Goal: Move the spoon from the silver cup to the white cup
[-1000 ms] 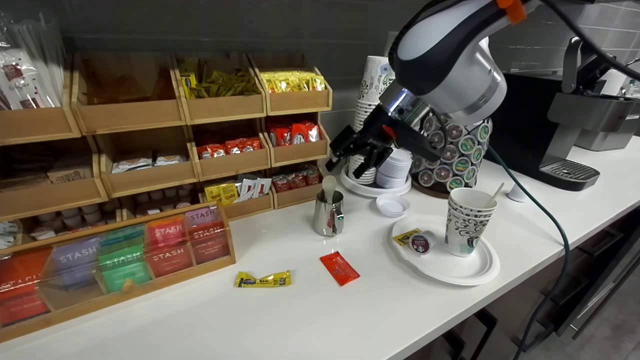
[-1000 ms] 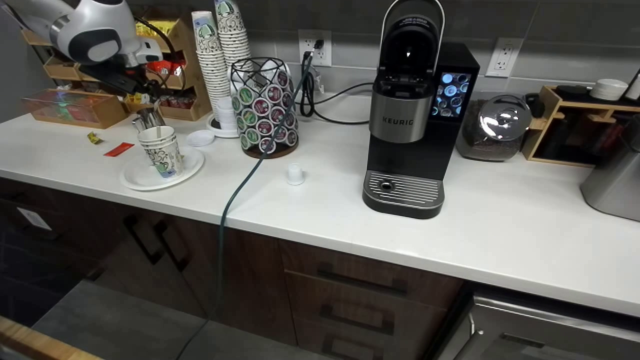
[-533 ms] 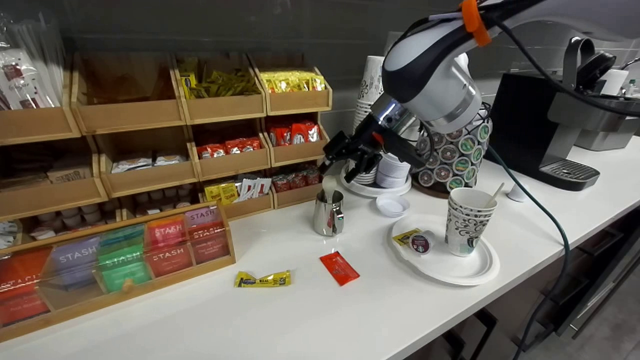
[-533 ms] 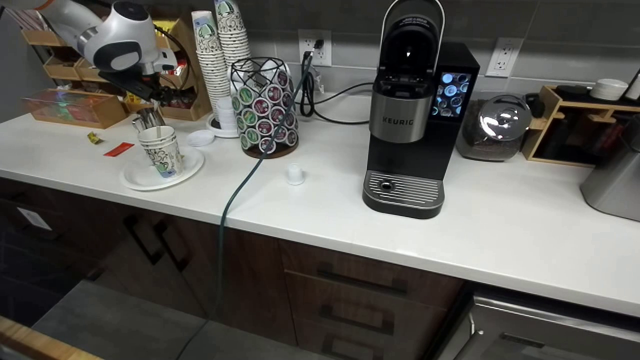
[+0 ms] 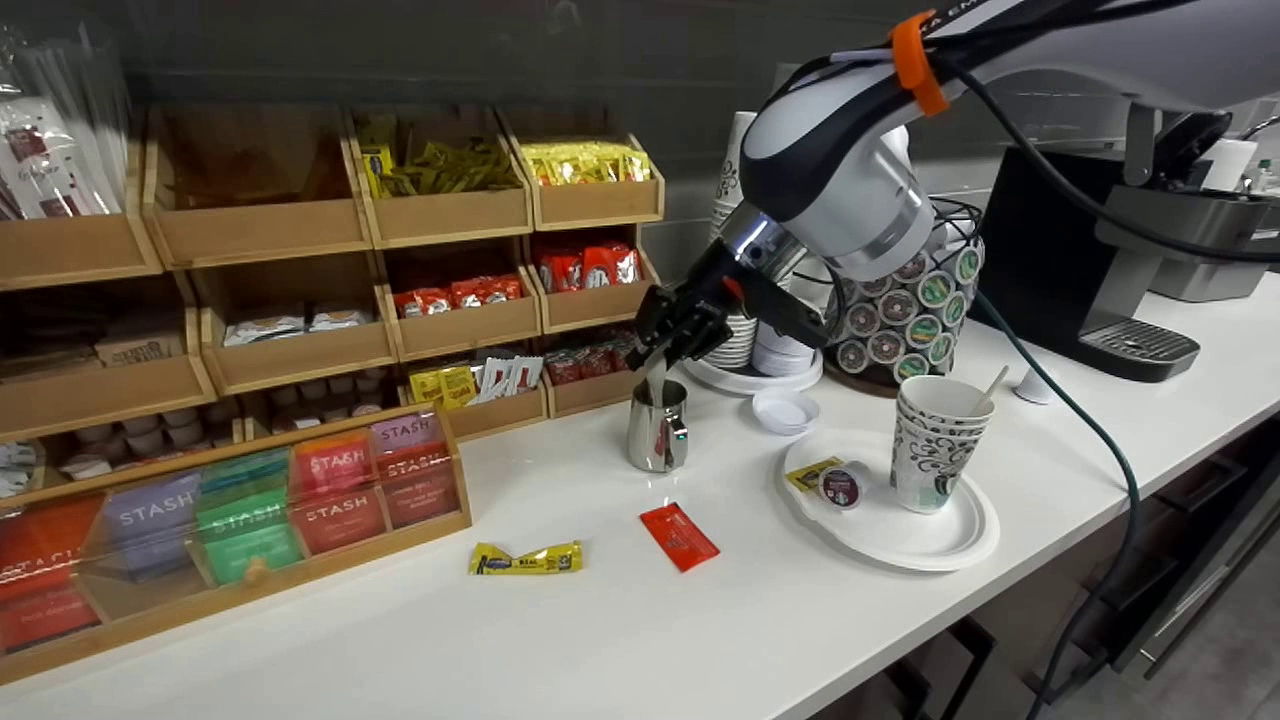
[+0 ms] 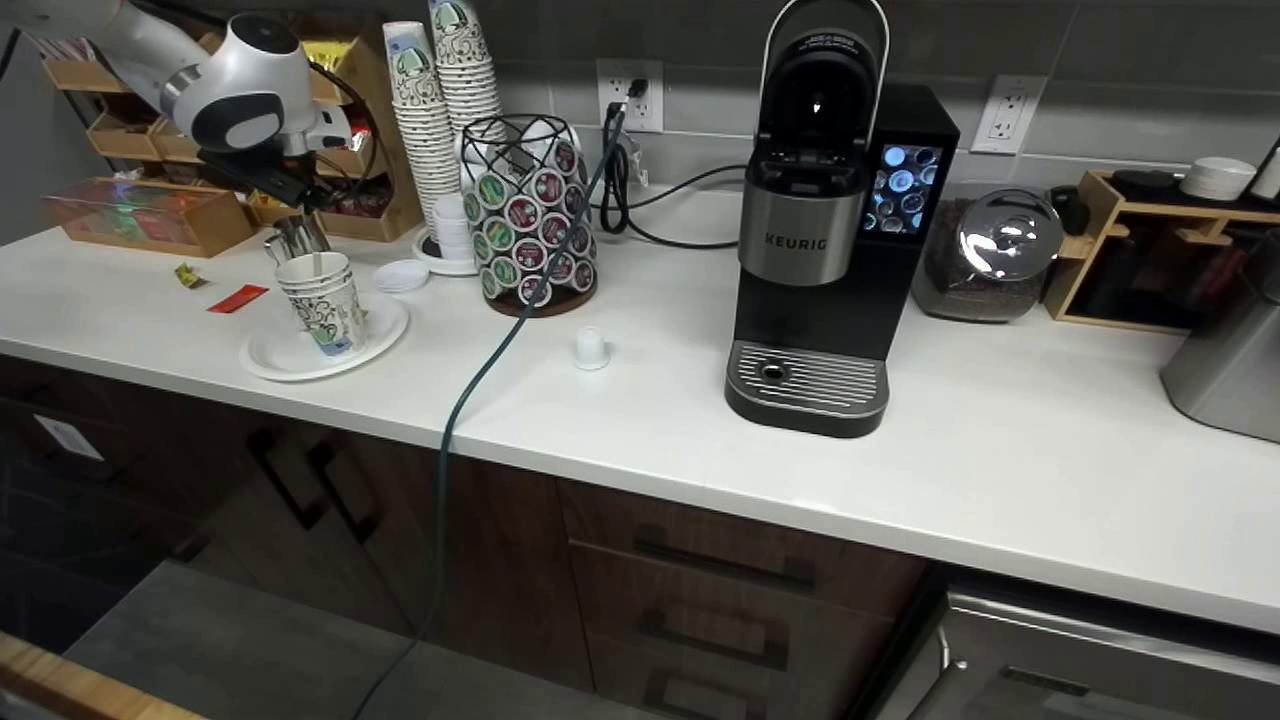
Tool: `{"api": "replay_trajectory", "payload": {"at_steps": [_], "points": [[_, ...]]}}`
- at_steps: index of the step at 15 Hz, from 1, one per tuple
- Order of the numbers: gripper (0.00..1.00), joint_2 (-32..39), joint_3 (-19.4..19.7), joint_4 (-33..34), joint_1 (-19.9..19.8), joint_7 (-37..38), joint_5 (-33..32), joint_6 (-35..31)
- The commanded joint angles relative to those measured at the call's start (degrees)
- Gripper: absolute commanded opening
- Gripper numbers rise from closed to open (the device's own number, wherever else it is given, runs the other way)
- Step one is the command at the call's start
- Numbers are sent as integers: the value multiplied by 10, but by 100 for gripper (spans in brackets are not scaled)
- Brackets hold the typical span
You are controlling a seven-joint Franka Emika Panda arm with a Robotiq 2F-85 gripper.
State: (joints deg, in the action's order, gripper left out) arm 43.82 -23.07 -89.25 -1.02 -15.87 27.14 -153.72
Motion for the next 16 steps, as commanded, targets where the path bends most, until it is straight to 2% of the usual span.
{"api": "replay_trajectory", "payload": {"at_steps": [1, 2, 3, 5, 7, 8, 13, 16], "points": [[12, 16, 13, 27, 11, 19, -23, 18], [4, 14, 17, 26, 13, 23, -28, 20], [0, 2, 26, 17, 15, 31, -37, 26], [0, -22, 36, -2, 15, 44, -49, 24], [2, -50, 32, -25, 6, 44, -50, 22], [2, -71, 18, -42, -9, 30, -38, 22], [2, -169, -77, -132, -104, -83, 82, 7], [2, -243, -99, -203, -143, -167, 187, 21]]}}
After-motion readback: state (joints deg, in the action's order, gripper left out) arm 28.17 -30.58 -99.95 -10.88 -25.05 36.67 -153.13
